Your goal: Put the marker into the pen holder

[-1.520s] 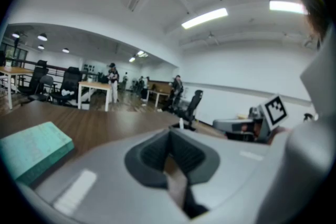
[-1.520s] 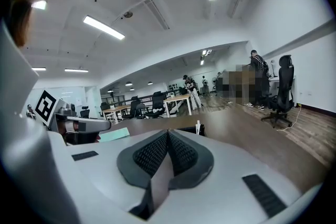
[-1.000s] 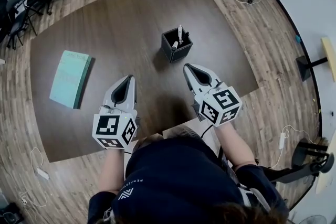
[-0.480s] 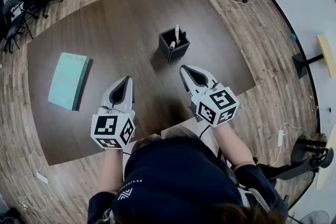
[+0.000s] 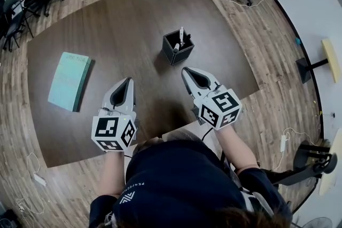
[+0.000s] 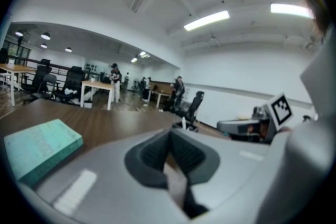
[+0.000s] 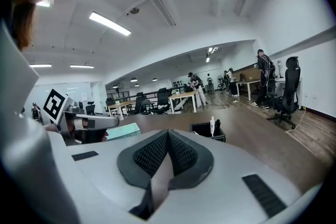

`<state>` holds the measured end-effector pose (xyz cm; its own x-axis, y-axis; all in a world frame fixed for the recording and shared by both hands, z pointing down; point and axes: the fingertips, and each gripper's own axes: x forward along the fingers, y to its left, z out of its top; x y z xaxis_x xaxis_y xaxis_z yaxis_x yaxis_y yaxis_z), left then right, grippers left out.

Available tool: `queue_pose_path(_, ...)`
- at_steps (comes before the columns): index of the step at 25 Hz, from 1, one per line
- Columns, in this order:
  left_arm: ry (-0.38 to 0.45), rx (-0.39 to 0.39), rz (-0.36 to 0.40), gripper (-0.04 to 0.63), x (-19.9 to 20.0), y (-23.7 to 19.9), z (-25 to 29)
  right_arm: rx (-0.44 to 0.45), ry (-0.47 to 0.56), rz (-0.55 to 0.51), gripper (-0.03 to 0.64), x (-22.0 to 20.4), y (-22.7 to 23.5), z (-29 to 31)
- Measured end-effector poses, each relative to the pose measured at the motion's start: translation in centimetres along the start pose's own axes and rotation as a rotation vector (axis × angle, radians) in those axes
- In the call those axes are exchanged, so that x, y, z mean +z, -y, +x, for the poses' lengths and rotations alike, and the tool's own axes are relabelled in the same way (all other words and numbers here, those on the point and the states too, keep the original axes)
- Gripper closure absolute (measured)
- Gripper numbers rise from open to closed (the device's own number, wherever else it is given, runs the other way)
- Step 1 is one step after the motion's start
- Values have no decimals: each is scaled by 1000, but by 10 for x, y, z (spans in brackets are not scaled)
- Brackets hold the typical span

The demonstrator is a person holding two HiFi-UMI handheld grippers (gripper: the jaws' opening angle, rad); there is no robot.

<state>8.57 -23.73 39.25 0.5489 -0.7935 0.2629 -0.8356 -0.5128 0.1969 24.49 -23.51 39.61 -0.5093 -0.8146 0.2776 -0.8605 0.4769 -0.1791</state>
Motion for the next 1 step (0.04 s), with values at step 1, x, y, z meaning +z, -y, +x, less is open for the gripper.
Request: queue_pose_path(1,0,2,-2,588,0,-1,0,2,-1,-1,614,0,0,1)
